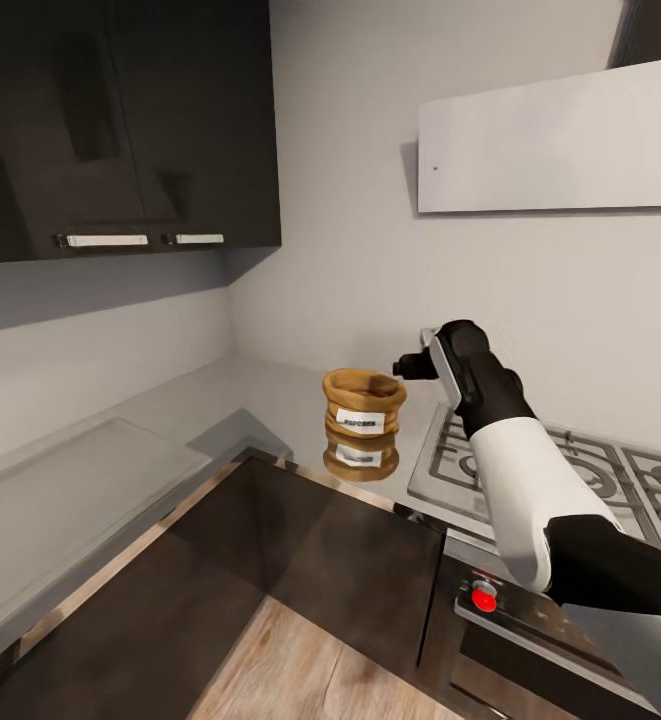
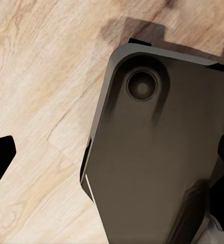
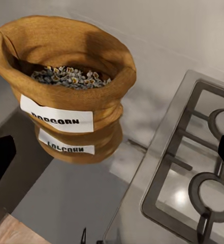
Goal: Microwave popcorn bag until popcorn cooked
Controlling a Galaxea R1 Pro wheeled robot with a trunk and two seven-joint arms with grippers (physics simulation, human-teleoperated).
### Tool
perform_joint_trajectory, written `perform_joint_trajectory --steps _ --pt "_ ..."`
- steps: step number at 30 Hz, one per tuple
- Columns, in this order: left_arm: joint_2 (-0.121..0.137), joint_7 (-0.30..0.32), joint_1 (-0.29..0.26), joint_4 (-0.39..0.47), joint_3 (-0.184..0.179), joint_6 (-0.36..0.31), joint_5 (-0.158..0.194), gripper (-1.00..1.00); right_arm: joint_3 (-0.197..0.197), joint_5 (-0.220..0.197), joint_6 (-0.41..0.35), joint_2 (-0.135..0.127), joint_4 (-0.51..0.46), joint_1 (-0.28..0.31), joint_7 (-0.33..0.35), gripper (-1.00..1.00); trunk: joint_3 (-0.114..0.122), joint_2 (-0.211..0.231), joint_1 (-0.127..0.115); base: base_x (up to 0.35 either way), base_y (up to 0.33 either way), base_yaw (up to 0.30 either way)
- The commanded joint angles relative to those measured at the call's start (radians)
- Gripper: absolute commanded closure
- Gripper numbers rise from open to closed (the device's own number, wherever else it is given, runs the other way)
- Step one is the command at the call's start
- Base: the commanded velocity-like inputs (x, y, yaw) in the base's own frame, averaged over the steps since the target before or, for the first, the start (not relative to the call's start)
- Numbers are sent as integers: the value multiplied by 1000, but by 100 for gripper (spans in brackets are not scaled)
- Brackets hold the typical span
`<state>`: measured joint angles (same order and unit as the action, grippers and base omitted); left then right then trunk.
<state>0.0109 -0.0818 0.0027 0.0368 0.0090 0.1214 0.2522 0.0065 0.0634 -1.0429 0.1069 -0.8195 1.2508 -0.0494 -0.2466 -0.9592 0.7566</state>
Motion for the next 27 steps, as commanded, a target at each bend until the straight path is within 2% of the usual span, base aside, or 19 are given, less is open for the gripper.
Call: perform_joint_trajectory --steps 1,9,20,27 --pt "0 -2 0 2 0 1 3 -100 1 6 -4 1 1 1 1 -100 -1 -1 0 0 0 0" --pt "0 -4 0 2 3 1 11 -100 1 4 -4 4 10 1 -7 -100 -1 -1 0 7 0 0" --pt "1 -4 0 2 4 0 13 -100 1 5 -4 -6 11 1 -29 -100 -1 -1 0 307 0 0" --pt "1 -4 0 2 6 1 13 -100 1 2 -4 -5 56 1 -33 -100 -1 -1 0 308 -64 0"
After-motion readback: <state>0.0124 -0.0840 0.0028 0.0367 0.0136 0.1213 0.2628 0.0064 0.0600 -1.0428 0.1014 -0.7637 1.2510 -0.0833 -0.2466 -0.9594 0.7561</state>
